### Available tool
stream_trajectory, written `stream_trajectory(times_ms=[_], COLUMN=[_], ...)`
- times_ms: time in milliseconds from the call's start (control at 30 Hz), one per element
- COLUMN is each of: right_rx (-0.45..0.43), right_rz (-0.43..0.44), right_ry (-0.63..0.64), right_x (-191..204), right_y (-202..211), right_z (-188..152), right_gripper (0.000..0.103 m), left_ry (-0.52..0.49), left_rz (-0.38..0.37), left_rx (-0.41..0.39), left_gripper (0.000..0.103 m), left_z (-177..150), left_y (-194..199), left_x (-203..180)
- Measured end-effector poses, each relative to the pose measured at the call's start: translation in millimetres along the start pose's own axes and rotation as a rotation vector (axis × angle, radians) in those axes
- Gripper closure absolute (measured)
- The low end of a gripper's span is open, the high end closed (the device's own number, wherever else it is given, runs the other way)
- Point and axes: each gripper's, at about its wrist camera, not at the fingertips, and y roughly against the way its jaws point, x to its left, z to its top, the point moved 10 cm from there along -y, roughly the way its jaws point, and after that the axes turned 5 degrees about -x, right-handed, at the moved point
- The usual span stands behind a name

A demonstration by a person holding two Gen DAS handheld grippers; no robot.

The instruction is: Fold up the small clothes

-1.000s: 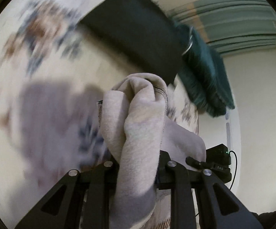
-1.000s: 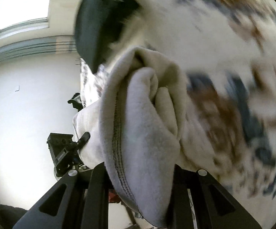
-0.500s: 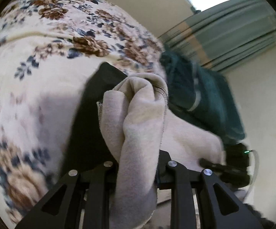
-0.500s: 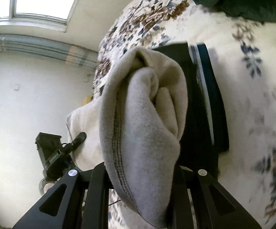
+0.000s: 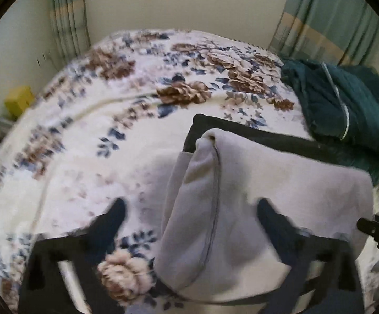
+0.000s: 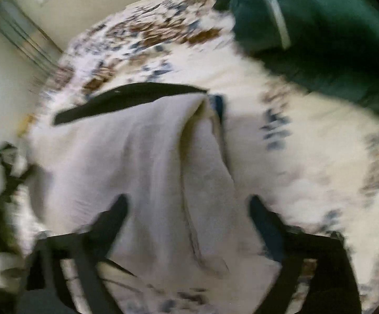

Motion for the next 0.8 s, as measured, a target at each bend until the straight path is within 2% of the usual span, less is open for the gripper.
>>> stream_trajectory(times_ms=[100,267,367,500,800], right_rx=[-0.028,-0.056,-0.079,-0.112,-0.276], right_rz=[-0.145,-0.232,-0.239,-0.221,-0.215], right_ry=[0.065,0.069,0.043,0.006,-0.013], right_x=[-6,-9,-12,-17,-24], right_y=[20,58,94,154,347], right_z=[-10,-28,-38,-52,-89], right_gripper=[0.000,0.000,0.000,0.000,0.000], left_ry=[-0.042,-0.078,-0.082,-0.081,-0.091], left_rz=[0.050,0.092,0.091,0.086,0.067], left_rx=[-0.028,-0.034,-0.038,-0.076,-0.195], left_gripper=[0.000,0.000,0.000,0.000,0.000], left_z=[-4,-11,-14,-13,-13], left_y=[20,64,93,154,312], left_x=[-9,-28,-39,-51,-73])
